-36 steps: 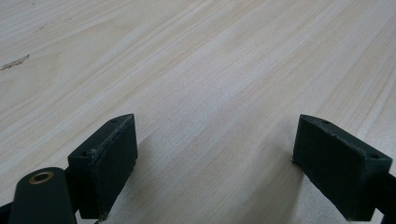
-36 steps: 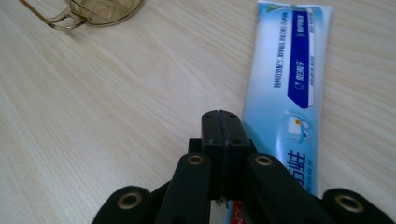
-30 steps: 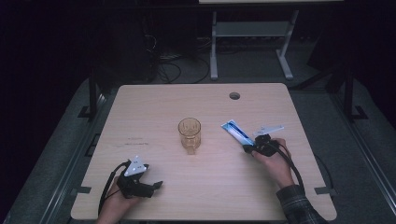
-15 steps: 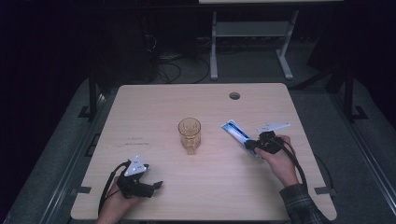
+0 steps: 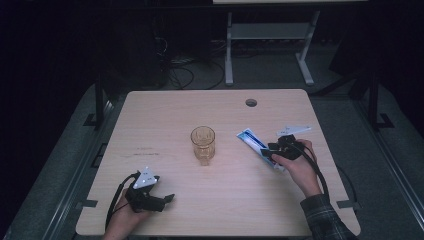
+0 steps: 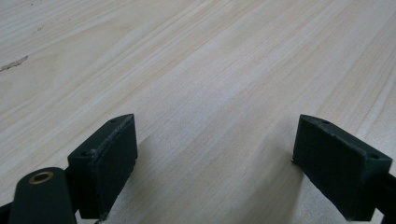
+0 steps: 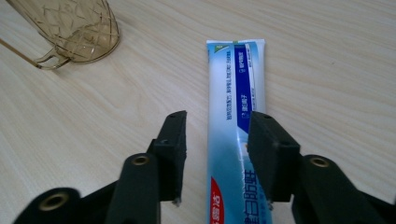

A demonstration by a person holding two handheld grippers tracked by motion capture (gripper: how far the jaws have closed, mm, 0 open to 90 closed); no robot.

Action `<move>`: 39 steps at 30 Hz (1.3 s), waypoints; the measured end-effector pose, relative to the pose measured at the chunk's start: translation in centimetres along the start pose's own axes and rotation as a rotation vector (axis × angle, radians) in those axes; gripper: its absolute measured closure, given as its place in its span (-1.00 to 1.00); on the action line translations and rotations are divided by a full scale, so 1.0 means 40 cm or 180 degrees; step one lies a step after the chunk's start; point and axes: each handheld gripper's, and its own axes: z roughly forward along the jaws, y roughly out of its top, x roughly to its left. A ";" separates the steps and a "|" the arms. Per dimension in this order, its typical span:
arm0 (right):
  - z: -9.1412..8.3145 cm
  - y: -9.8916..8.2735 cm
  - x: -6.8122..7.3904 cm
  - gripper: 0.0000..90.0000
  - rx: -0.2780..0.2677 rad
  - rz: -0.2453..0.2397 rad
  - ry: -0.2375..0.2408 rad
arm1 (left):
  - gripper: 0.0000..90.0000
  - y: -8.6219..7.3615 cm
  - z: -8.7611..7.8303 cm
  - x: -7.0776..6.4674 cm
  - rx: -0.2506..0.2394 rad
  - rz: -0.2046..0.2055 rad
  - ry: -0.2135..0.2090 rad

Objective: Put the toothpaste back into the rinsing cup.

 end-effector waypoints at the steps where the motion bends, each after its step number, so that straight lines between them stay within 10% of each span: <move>1: 0.002 0.004 -0.001 0.19 0.0016 -0.0014 -0.0007 | -0.71 0.000 0.000 0.000 0.0001 0.0000 0.0000; 39: 0.102 0.113 -0.028 -0.01 0.0305 -0.0077 -0.0088 | -0.71 0.000 0.000 0.000 0.0007 0.0014 -0.0008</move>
